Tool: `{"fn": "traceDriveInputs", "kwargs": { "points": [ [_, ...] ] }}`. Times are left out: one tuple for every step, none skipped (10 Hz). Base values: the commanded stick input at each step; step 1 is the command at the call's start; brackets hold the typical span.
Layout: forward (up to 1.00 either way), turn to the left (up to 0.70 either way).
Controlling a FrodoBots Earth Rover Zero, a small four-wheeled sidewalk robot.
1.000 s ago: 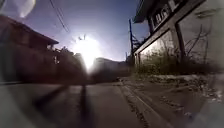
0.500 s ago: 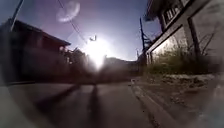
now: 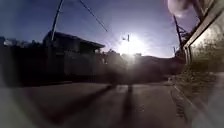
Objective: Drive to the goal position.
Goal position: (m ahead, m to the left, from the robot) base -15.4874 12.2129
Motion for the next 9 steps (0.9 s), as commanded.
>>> {"fn": "traceDriveInputs", "kwargs": {
  "points": [
    [0.0, 0.29],
    [0.0, 0.0],
    [0.0, 0.0],
    [0.0, 0.0],
    [0.0, 0.0],
    [0.0, 0.0],
    [0.0, 0.08],
    [0.0, 0.48],
    [0.0, 1.0]
  ]
}}
